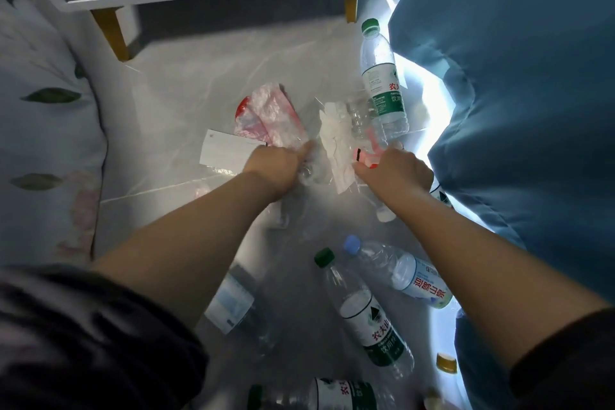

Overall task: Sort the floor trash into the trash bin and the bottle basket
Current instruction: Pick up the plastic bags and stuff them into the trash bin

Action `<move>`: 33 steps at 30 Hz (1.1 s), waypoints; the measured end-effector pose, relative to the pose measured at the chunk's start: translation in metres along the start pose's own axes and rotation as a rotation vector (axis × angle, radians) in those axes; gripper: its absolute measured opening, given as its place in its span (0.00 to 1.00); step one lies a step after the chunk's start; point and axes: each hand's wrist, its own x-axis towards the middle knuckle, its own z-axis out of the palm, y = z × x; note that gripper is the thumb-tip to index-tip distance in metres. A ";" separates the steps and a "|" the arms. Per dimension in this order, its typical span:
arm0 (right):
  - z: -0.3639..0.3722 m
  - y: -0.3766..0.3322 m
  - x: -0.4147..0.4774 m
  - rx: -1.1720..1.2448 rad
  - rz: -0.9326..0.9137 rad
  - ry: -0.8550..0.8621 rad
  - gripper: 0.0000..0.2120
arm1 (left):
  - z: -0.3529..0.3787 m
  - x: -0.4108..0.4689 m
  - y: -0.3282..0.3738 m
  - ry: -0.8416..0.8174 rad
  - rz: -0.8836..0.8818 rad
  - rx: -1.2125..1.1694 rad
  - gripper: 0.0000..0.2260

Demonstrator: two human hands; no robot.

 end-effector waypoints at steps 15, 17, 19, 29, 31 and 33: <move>0.029 -0.049 -0.018 -0.232 -0.472 0.053 0.17 | 0.022 -0.037 -0.037 0.007 0.086 0.147 0.22; 0.041 -0.053 -0.018 -0.219 -0.381 0.004 0.22 | 0.028 -0.042 -0.045 0.023 0.095 0.165 0.23; 0.049 -0.054 -0.016 -0.193 -0.334 -0.011 0.20 | 0.033 -0.043 -0.049 0.029 0.102 0.177 0.23; 0.046 -0.051 -0.025 0.097 -0.365 -0.058 0.13 | 0.028 -0.056 -0.067 0.266 -0.228 -0.120 0.15; 0.040 -0.049 -0.025 0.162 -0.334 -0.068 0.14 | 0.025 -0.057 -0.077 0.251 -0.348 -0.135 0.21; 0.036 -0.047 -0.025 0.180 -0.333 -0.061 0.15 | 0.021 -0.055 -0.086 0.168 -0.453 -0.124 0.25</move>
